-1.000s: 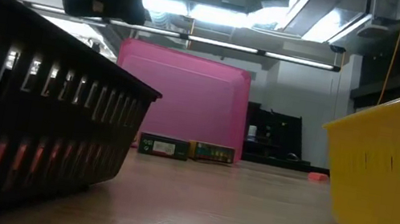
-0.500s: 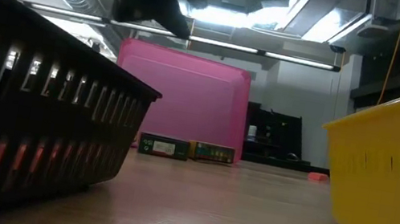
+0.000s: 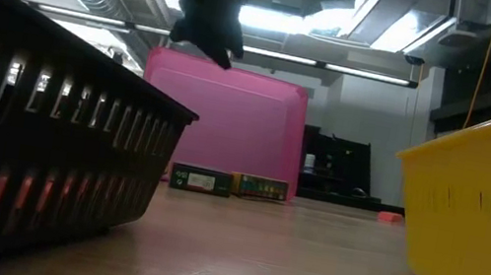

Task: Pick & Place School Supplies
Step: Adjust the red bin, then put the orange eraser into the black bin

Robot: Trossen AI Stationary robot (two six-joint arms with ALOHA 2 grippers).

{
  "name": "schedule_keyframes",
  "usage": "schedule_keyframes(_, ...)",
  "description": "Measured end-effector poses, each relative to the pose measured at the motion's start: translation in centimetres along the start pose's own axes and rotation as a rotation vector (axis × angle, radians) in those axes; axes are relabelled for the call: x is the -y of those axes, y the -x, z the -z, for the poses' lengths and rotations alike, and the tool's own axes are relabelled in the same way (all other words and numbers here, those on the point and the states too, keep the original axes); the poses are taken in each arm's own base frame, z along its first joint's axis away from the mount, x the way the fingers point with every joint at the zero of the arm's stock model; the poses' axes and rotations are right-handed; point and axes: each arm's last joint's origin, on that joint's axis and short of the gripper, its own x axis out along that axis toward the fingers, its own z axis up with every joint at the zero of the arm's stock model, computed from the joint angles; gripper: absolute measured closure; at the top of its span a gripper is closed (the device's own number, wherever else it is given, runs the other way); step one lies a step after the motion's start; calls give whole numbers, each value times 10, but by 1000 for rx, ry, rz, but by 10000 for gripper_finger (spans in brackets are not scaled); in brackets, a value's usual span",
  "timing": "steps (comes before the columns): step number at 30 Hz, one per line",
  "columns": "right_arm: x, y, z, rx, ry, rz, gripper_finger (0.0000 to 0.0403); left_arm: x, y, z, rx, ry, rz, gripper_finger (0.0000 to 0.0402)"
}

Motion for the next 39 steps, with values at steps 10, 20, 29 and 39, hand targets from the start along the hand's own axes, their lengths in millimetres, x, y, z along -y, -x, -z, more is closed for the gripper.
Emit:
schedule_keyframes(10,0,-2,0,35,28,18,286,-84,-13,-36,79,73,-58,231)
schedule_keyframes(20,0,-2,1,26,33,15,285,-113,-6,-56,222,165,5,231)
schedule_keyframes(29,0,-2,2,-10,56,-3,285,-142,-9,-60,249,232,-43,231)
schedule_keyframes(39,0,-2,2,-20,26,-9,286,-171,-36,-64,263,272,-50,231)
